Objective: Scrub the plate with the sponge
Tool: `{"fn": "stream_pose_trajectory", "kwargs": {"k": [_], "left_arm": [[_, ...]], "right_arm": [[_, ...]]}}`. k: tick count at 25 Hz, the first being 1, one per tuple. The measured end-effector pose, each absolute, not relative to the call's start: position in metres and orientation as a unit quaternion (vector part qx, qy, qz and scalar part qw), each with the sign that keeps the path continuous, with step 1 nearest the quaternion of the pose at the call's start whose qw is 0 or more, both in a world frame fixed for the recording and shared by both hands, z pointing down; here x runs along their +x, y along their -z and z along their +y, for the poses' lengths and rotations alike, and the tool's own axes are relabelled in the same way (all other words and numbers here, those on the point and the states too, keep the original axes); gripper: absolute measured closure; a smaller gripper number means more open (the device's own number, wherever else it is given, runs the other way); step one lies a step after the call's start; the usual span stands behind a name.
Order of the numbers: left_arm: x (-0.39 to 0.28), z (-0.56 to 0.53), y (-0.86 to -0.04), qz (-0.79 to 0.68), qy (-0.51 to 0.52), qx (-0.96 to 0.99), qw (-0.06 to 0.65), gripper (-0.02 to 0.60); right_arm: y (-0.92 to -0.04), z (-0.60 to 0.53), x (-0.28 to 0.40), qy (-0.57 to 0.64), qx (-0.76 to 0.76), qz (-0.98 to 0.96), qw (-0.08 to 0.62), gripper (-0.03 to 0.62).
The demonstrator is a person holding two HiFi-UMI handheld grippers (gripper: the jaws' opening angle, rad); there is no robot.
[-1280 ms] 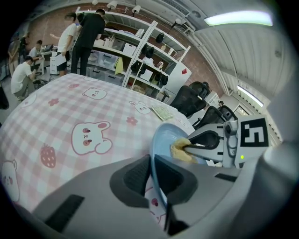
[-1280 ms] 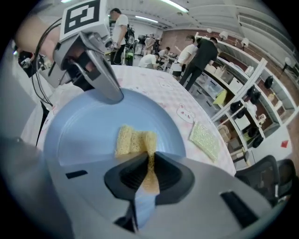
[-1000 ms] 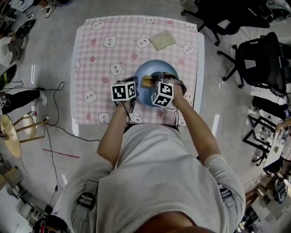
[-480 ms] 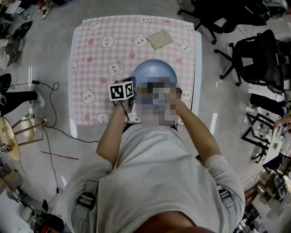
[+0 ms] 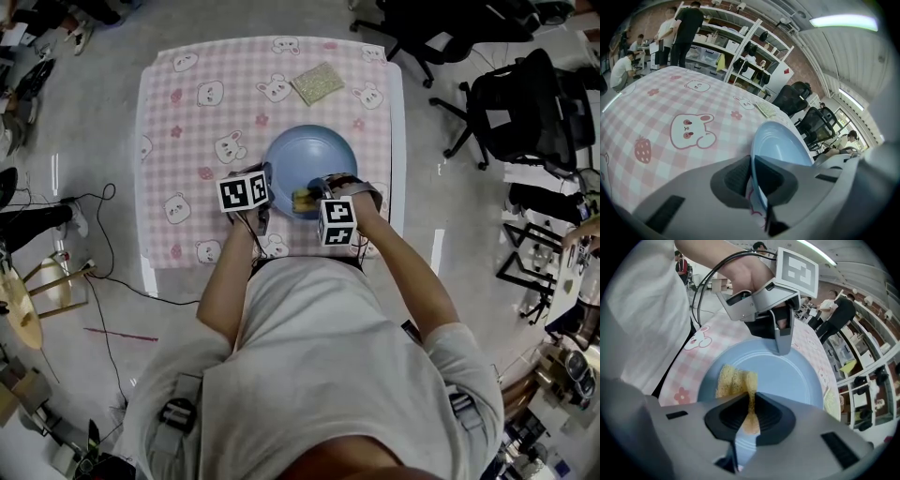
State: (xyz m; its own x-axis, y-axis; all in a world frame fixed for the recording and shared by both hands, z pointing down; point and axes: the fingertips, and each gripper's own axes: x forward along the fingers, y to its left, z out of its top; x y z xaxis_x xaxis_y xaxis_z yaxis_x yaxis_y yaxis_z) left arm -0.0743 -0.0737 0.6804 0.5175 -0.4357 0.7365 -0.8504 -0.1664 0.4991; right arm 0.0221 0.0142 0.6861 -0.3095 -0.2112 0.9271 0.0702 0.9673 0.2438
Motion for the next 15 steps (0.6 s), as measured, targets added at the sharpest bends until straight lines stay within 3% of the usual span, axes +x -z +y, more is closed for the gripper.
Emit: {"fn": "stream_pose_trajectory", "kwargs": {"k": [15], "left_arm": [[-0.079, -0.062, -0.682, -0.431, -0.248, 0.732, 0.465, 0.538]], "right_arm": [[-0.692, 0.011, 0.078, 0.013, 0.142, -0.774, 0.618, 0.549]]}}
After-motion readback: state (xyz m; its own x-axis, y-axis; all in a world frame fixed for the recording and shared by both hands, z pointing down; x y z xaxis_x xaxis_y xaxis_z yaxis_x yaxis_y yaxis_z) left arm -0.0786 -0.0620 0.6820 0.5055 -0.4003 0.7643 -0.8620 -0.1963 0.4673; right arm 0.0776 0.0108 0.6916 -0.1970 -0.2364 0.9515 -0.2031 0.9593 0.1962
